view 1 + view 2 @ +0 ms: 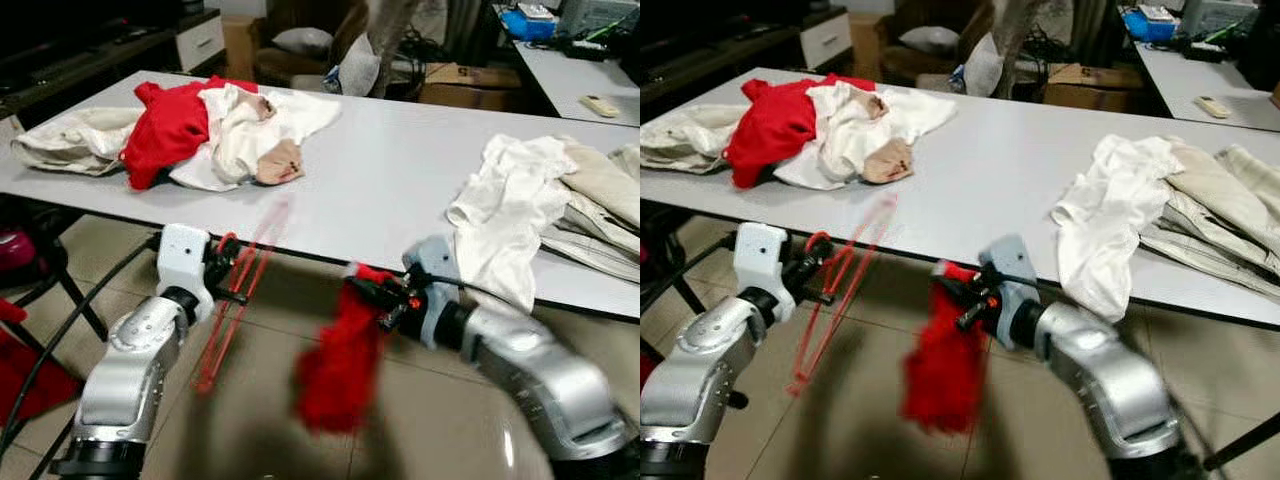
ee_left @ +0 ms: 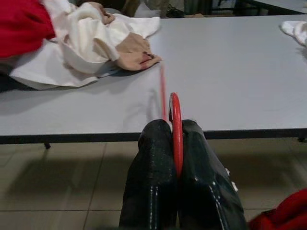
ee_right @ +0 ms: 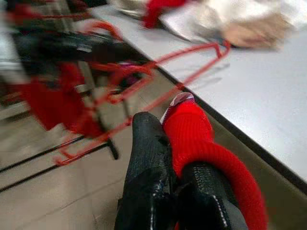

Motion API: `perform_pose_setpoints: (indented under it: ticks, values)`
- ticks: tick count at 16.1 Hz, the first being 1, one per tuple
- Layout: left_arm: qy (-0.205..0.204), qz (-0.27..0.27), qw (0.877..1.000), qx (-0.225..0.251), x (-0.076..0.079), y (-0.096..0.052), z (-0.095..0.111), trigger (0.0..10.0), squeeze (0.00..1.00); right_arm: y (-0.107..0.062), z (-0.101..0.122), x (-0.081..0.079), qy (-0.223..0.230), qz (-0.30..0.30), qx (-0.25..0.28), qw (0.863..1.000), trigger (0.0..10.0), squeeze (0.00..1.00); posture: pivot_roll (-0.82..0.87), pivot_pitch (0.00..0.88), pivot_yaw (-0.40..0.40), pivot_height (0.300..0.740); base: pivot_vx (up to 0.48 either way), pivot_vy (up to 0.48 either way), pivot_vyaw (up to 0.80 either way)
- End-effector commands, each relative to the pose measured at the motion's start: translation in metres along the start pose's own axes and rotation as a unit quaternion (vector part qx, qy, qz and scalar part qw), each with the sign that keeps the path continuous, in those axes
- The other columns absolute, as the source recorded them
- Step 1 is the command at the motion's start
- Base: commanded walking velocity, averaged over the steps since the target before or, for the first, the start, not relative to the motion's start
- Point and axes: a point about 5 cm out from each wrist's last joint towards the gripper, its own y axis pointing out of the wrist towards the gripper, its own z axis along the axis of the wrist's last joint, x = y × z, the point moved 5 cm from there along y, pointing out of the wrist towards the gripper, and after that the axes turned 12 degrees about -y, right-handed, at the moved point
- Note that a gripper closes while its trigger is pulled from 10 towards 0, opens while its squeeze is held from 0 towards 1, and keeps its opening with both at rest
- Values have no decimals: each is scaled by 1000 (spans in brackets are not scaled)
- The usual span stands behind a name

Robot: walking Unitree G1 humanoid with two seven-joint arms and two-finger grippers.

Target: Hang hanger

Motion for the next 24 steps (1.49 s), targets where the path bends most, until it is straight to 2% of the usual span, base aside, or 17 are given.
perform_pose_setpoints:
  ticks: [1,2,3,4,5,6,8,11,15,19,24]
  values:
    - [7,5,1000,12,-2,0,9,10000,0,-5,22,-1,-16,20,30,999,10000,0,-76,0,31,740,0,0,0]
    - [5,6,1000,20,-3,0,14,10000,0,-7,32,3,-24,19,40,999,10000,0,-77,0,32,740,0,0,0]
    - [-2,8,999,44,-5,1,27,10000,0,-13,69,21,-43,-6,84,996,10000,0,-81,0,33,740,0,0,0]
    - [-3,9,999,53,-5,1,31,10000,0,-16,78,25,-49,-11,97,994,10000,0,-83,0,35,740,0,0,0]
    - [-10,10,997,77,-3,3,42,10000,0,-22,106,38,-59,-31,135,989,10000,0,-85,0,33,740,0,0,0]
    - [-15,7,996,91,2,4,51,10000,0,-28,128,54,-64,-63,168,982,10000,0,-86,0,31,740,0,0,0]
    - [-20,-16,993,112,15,7,64,10000,0,-31,156,81,-59,-125,197,971,10000,0,-91,0,33,740,0,0,0]
    - [-13,-37,991,130,34,13,73,10000,0,-22,167,88,-48,-130,201,970,10000,0,-80,0,20,740,0,0,-800]
    - [-7,-36,991,127,39,18,75,10000,0,-13,165,90,-36,-129,195,972,10000,0,-79,0,19,740,304,0,-800]
    - [-5,-2,989,146,24,17,87,10000,0,-8,177,89,-39,-118,209,970,10000,0,-87,0,15,740,323,0,-375]
    - [-2,21,989,149,13,14,86,10000,0,-7,187,83,-51,-89,214,971,10000,0,-88,0,3,740,329,0,0]
